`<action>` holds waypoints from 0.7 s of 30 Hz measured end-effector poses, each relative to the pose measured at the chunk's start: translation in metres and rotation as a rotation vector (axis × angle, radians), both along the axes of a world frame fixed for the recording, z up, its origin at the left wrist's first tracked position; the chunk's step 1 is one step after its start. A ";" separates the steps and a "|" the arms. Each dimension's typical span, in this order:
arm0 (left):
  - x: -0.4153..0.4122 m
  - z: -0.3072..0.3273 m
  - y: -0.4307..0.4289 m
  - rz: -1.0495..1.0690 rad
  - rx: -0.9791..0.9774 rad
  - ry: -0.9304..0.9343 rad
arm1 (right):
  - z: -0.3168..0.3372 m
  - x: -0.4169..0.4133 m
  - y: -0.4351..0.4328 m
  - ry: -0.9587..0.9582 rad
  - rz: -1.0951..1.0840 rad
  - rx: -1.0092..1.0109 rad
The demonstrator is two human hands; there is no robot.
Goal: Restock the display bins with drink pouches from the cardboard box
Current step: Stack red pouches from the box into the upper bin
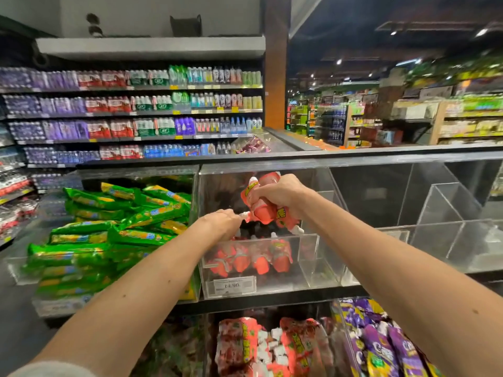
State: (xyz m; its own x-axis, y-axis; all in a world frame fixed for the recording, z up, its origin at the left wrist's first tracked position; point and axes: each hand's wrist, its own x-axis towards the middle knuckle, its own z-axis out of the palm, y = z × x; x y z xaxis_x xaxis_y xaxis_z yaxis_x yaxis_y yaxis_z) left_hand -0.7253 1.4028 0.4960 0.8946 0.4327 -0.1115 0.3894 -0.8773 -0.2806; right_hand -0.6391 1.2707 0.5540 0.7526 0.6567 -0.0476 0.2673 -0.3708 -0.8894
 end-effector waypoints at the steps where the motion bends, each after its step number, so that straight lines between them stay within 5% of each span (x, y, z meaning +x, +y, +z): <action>1: 0.001 0.000 0.003 0.020 -0.024 0.020 | -0.002 0.002 0.000 0.012 -0.002 0.002; 6: -0.001 0.010 -0.002 0.156 -0.143 0.078 | -0.018 0.015 0.008 0.092 -0.014 0.023; 9: 0.001 0.019 0.003 0.204 -0.307 -0.232 | -0.026 0.020 0.017 0.181 -0.021 0.084; 14: 0.004 0.025 0.004 0.362 -1.008 -0.583 | -0.039 0.025 0.032 0.468 0.038 0.184; 21: 0.021 0.013 0.016 0.463 -1.182 -0.731 | -0.037 0.021 0.021 0.598 0.221 0.138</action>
